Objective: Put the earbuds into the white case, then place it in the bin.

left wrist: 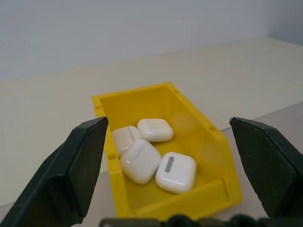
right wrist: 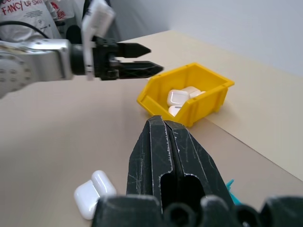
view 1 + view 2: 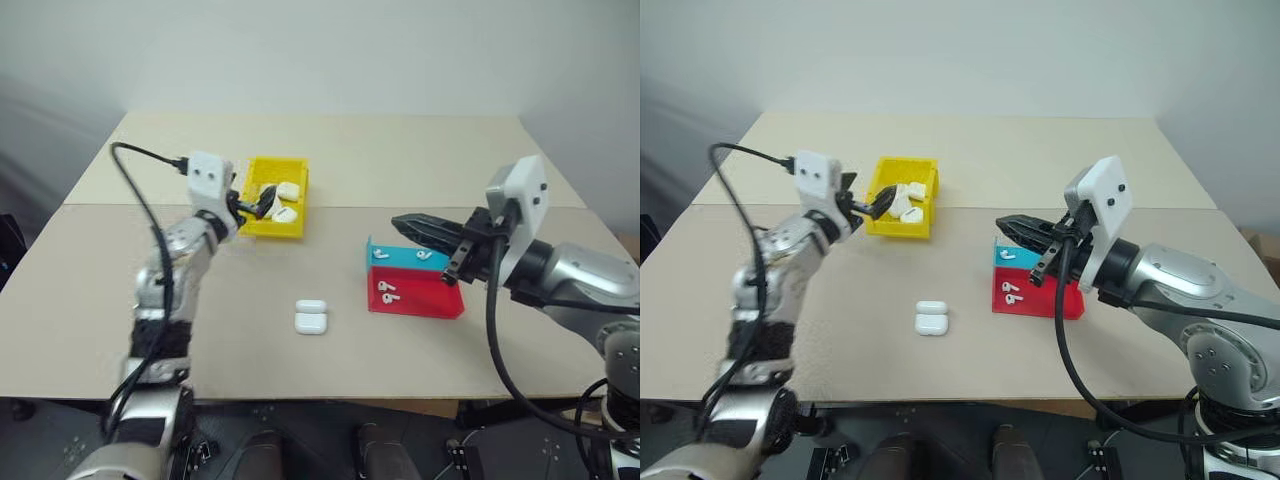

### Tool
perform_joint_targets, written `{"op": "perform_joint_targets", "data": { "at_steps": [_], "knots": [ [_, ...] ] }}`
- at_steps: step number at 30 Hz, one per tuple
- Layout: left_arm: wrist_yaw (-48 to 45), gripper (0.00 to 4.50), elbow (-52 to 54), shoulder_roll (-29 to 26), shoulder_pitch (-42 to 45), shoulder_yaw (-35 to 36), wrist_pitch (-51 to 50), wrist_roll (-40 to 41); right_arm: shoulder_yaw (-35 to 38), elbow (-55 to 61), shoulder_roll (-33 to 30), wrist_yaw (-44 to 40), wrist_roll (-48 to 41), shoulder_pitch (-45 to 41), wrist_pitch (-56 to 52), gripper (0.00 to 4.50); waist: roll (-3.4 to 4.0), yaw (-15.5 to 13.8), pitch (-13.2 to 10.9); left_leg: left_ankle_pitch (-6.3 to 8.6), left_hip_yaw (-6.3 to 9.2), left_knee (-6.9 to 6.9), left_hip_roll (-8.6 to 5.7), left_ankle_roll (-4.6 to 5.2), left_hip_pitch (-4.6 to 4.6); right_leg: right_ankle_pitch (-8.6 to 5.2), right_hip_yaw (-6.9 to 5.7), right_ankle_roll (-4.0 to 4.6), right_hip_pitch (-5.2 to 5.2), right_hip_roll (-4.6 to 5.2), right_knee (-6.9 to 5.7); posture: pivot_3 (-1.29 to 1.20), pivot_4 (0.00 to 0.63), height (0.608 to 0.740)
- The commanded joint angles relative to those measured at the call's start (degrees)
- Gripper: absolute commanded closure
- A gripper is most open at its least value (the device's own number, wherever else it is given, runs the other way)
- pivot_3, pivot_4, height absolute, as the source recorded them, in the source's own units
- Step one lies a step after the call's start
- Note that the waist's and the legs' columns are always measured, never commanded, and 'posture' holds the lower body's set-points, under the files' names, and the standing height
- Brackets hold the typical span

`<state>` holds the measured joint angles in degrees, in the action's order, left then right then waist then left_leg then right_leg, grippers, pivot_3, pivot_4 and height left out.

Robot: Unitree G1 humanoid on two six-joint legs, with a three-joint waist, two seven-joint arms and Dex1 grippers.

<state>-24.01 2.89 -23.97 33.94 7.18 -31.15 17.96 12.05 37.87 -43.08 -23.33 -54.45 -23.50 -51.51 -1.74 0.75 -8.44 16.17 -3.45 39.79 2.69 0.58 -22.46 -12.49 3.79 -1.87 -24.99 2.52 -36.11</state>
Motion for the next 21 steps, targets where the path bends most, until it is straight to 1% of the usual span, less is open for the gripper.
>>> {"op": "perform_joint_targets", "data": {
  "at_steps": [1, 5, 11, 15, 18, 21],
  "knots": [
    [-7.96, 0.02, 12.49, -4.49, -5.71, 2.92, -3.4, 7.82, -1.55, -0.13, 1.0, -2.32, 5.38, 2.56, 5.82, 4.5, 0.0, 0.04, 0.0, 0.0, -0.01, 0.0, 0.01, 0.0, 0.01, 0.0, 0.01, 0.0, 0.01, 0.0, 0.0, 0.0, 0.15, 0.74],
    [-17.15, 0.02, 22.22, -11.61, -15.29, 7.44, -6.05, 16.82, -3.94, -2.22, 0.92, -6.98, 10.56, 5.6, 10.48, 4.5, 0.0, 0.02, 0.0, 0.0, -0.07, 0.01, 0.03, 0.0, 0.06, 0.0, 0.03, 0.0, 0.0, -0.01, -0.04, 0.0, 0.15, 0.74],
    [-23.12, 0.02, 29.63, -17.57, -26.63, 15.05, -8.48, 26.42, -5.37, -4.63, -0.93, -14.26, 14.52, 6.76, 14.61, 4.5, 0.0, 0.08, 0.0, 0.0, -0.13, 0.01, 0.06, 0.0, 0.2, -0.01, 0.05, 0.02, 0.08, -0.03, -0.04, 0.0, 0.15, 0.74],
    [-24.61, 0.02, 32.51, -20.91, -31.61, 17.76, -8.82, 28.14, -5.7, -5.86, -1.75, -18.18, 16.32, 7.25, 16.65, 4.5, 0.0, 0.02, -0.01, 0.0, -0.25, 0.02, 0.06, 0.0, 0.28, -0.01, 0.05, 0.03, 0.13, -0.05, -0.05, 0.0, 0.15, 0.74],
    [-23.52, 0.02, 33.89, -22.06, -32.77, 18.59, -9.7, 29.94, -5.56, -6.45, -1.99, -19.76, 17.2, 7.51, 17.41, 4.5, -0.01, -0.13, 0.0, 0.0, -0.27, 0.02, 0.06, 0.0, 0.31, -0.02, 0.04, 0.04, 0.19, -0.04, -0.03, 0.0, 0.15, 0.74],
    [-24.24, 0.02, 34.55, -23.29, -33.22, 18.18, -8.76, 29.8, -5.38, -6.82, -1.9, -20.82, 18.02, 7.69, 17.87, 4.5, -0.01, -0.06, -0.01, 0.0, -0.28, 0.01, 0.06, 0.0, 0.36, -0.02, 0.04, 0.04, 0.24, -0.04, -0.01, 0.0, 0.15, 0.74]
  ]
}}
